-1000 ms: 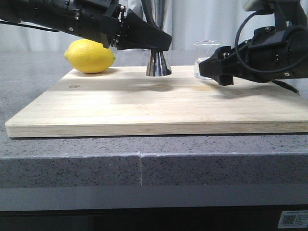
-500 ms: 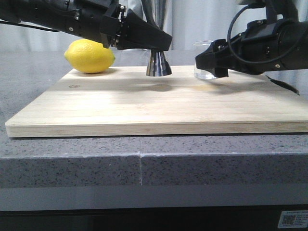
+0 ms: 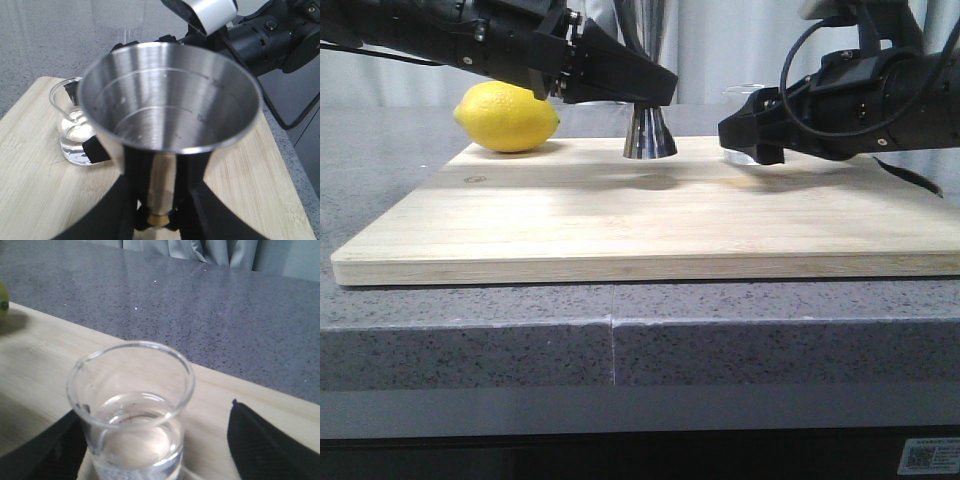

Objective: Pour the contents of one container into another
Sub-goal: 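Close the right gripper around the glass beaker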

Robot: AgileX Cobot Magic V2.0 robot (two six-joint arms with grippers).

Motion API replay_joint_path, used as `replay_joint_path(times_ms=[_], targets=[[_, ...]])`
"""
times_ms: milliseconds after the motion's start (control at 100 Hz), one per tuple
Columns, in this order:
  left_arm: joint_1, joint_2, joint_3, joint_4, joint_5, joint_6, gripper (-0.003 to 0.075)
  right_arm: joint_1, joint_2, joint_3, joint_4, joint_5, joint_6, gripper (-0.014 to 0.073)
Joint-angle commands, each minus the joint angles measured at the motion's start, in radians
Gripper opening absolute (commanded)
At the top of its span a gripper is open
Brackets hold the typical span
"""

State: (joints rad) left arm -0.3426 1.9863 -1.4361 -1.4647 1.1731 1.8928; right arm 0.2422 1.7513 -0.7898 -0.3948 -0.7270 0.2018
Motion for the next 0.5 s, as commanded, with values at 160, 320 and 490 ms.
replay_joint_path(times_ms=[160, 320, 490], targets=[[0.006, -0.050, -0.030, -0.074, 0.070, 0.001, -0.0010, 0.001, -0.037, -0.030, -0.006, -0.078, 0.001, 0.0507], [0.006, -0.050, -0.030, -0.074, 0.070, 0.001, -0.0010, 0.001, -0.037, -0.040, -0.017, -0.071, 0.001, 0.0507], [0.006, -0.050, -0.030, -0.074, 0.070, 0.001, -0.0010, 0.001, -0.037, -0.042, -0.020, -0.066, 0.009, 0.0507]])
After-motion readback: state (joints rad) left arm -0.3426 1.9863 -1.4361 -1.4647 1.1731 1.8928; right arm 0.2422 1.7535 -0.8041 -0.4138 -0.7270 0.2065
